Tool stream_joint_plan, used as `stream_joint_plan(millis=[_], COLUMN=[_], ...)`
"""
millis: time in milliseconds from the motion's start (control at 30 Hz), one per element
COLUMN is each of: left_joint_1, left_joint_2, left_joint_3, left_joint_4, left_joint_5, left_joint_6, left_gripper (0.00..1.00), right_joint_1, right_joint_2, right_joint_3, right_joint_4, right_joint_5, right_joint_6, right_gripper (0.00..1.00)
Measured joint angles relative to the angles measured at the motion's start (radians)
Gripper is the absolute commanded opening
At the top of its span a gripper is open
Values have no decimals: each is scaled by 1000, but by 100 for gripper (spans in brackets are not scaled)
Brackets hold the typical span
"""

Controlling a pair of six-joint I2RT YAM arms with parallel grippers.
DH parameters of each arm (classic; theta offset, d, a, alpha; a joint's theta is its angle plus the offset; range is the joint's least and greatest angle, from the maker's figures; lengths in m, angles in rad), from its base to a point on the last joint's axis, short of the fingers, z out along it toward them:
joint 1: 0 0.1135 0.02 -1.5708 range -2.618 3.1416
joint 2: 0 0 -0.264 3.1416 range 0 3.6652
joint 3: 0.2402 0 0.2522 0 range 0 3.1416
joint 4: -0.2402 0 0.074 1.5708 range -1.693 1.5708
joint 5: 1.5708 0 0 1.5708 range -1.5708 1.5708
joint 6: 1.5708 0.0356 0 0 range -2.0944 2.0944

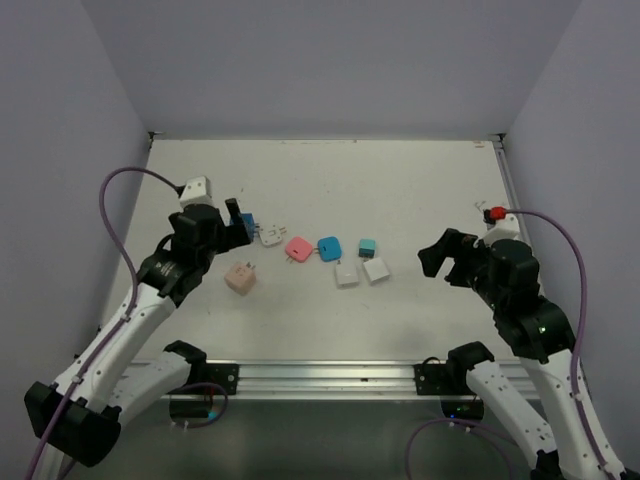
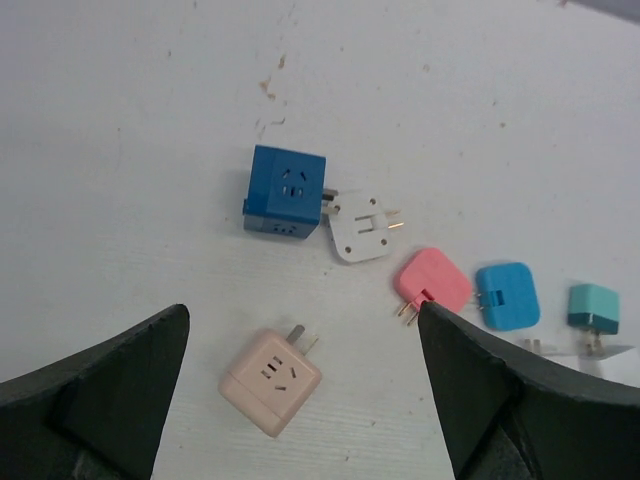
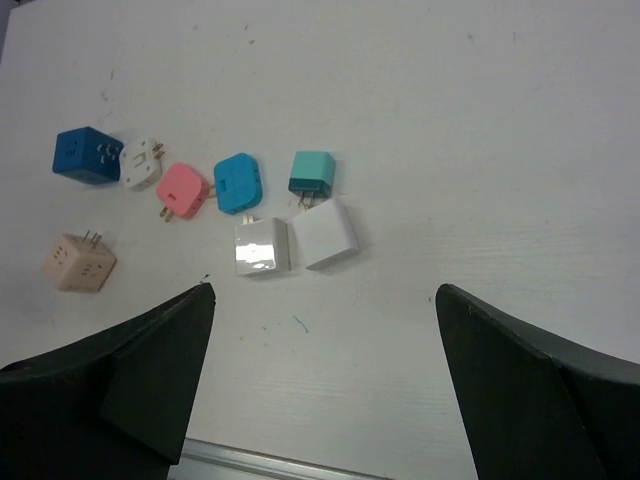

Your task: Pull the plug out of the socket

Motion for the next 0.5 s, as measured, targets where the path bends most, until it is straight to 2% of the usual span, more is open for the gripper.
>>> stream_joint_plan(millis=[300, 500], left_joint_1=[0, 0], left_joint_2=[-208, -340], left_joint_3=[309, 492], left_joint_4=[-188, -248], left_joint_5=[-72, -146], left_joint_6=[108, 173], left_gripper=[100, 100], right_joint_1=[0, 0], right_joint_2=[-63, -151], right_joint_3=[252, 315], right_joint_4=[-100, -111], right_joint_5=[183, 268], right_joint_6=[-116, -196], right_gripper=[99, 99])
